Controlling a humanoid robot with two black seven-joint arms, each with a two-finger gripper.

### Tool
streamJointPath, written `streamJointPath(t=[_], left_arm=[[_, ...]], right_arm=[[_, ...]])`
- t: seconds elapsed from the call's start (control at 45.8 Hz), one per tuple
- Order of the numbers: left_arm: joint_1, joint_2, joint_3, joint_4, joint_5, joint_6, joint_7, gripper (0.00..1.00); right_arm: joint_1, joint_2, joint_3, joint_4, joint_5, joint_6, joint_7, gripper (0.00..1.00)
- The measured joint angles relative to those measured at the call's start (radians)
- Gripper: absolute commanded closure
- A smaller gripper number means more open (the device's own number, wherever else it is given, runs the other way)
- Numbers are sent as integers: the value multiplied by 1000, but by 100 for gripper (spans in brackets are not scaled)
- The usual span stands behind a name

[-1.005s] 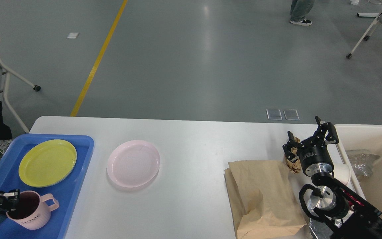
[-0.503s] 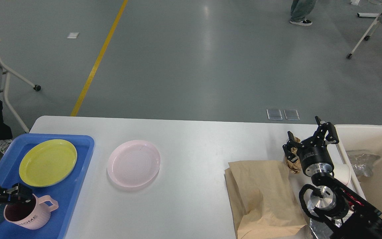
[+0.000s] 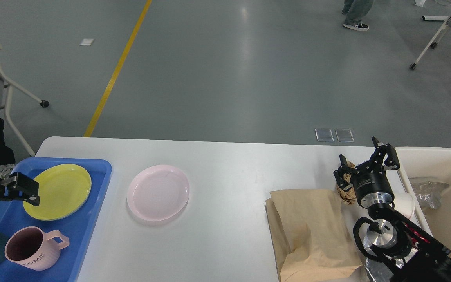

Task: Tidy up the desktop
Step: 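Release the pink mug on the tray and withdraw the left gripper, then move the left gripper over to the pink plate's edge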

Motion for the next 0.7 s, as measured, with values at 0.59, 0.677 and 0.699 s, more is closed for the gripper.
streamJointPath(t=[0.59, 0.677, 0.699], left_arm=[[-419, -472, -136, -251, -438, -43, 2, 9], [-437, -492, -143, -264, -473, -48, 3, 8], [-437, -494, -143, -264, -477, -47, 3, 7]], right_arm=[[0, 0, 0, 0, 0, 0, 0, 0], [0, 0, 0, 0, 0, 0, 0, 0], [0, 0, 0, 0, 0, 0, 0, 0]])
